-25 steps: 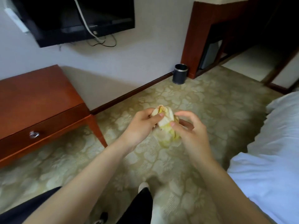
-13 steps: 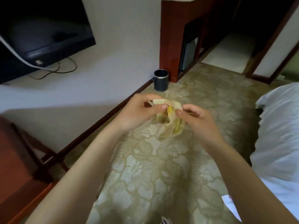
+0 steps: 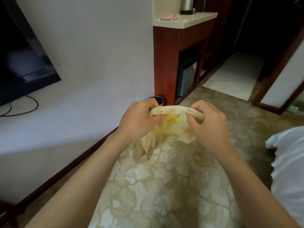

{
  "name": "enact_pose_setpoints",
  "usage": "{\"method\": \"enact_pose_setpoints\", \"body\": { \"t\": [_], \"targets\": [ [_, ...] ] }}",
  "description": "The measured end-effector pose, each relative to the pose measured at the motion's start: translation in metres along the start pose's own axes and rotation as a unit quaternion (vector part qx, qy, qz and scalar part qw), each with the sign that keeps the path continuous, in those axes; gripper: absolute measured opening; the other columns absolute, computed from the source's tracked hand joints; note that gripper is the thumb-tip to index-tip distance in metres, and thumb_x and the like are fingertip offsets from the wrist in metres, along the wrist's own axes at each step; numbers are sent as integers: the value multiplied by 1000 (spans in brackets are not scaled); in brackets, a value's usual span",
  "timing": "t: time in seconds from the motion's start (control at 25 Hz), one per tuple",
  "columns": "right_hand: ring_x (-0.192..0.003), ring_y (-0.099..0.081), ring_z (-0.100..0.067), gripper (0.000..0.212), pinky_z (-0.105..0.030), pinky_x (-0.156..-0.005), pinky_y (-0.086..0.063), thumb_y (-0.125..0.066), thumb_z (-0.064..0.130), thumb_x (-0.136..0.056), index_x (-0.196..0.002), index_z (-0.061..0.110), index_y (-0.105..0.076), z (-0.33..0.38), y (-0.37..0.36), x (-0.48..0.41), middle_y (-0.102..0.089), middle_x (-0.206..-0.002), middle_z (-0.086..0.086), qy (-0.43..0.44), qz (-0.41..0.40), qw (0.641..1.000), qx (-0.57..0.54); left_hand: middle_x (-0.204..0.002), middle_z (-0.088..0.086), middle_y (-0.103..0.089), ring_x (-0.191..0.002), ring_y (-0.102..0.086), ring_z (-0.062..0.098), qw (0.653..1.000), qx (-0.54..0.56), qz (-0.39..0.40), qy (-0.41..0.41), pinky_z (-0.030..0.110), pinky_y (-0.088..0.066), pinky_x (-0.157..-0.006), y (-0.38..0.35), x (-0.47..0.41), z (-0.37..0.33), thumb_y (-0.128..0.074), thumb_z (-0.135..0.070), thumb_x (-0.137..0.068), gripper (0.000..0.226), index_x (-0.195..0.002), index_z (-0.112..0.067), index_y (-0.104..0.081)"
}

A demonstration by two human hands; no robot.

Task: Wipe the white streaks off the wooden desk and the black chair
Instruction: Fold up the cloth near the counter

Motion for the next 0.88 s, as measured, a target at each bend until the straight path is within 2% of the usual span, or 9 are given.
{"method": "enact_pose_setpoints", "body": {
  "t": [0.12,0.2,0.32,0.4,0.48,0.6,0.72,0.8,0.88],
  "targets": [
    [-54,-47,-14,12,-19,-43,-31,-64,16,-79,-75,17,-53,-9,-25,-54,-54,-68,4,31,-45,995,78,-75,-6,-58,-67,-53,13,991,3,25,132,25,-40,-54,-33,-68,26,-55,-30,-90,13,-80,-22,-54],
    [-51,-44,-12,14,-16,-40,-27,-68,14,-79,-76,17,-54,-20,-65,-80,-53,-66,4,42,-10,997,64,-80,1,-60,-70,-59,18,971,95,37,215,27,-47,-55,-59,-107,54,-45,-24,-94,17,-81,-20,-56],
    [-53,-48,-12,14,-23,-43,-37,-69,19,-82,-76,18,-56,-53,-132,-123,-55,-68,5,29,71,997,25,-76,11,-65,-64,-65,23,930,212,50,296,34,-56,-56,-87,-165,99,-38,-14,-93,24,-86,-15,-60],
    [-59,-53,-10,11,-24,-51,-43,-67,18,-83,-77,17,-58,-82,-175,-165,-58,-69,7,-32,120,991,-53,-76,15,-67,-68,-67,26,938,186,62,286,40,-60,-65,-92,-219,126,-34,-15,-94,27,-92,-11,-61],
    [-63,-56,-4,8,-20,-56,-46,-68,18,-83,-78,19,-62,-104,-203,-212,-59,-69,11,-84,137,982,-96,-80,15,-67,-73,-68,27,953,161,70,247,41,-59,-70,-88,-266,137,-30,-24,-100,32,-92,-15,-59],
    [-63,-55,-4,9,-21,-55,-46,-69,19,-83,-76,20,-62,-127,-230,-307,-58,-66,12,-97,79,991,-43,-82,10,-67,-71,-68,25,969,121,112,183,40,-59,-69,-88,-351,151,-27,-35,-103,34,-93,-23,-57],
    [-63,-55,-2,5,-11,-53,-42,-65,19,-85,-80,20,-62,-150,-266,-375,-59,-69,12,-139,81,986,-53,-87,8,-68,-83,-67,26,966,166,103,170,48,-55,-83,-89,-432,163,-25,-38,-103,37,-98,-23,-59],
    [-70,-62,-4,7,-14,-62,-50,-60,22,-89,-90,20,-67,-169,-295,-398,-65,-79,7,-215,134,956,-146,-94,4,-68,-86,-67,21,954,210,94,190,43,-57,-78,-91,-472,172,-23,-44,-102,42,-105,-25,-61],
    [-85,-69,-11,19,-26,-76,-57,-51,17,-95,-103,19,-68,-186,-324,-424,-71,-95,-1,-296,215,875,-317,-96,2,-70,-83,-69,15,932,273,113,212,30,-58,-62,-102,-513,183,-21,-56,-98,53,-111,-26,-63]
  ]
}}
Point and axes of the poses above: each hand's wrist, its own x-axis away from the middle knuckle, its own y-axis out of the back of the hand, z = x × y, the point moved 9 cm from there along -x, towards the middle knuckle
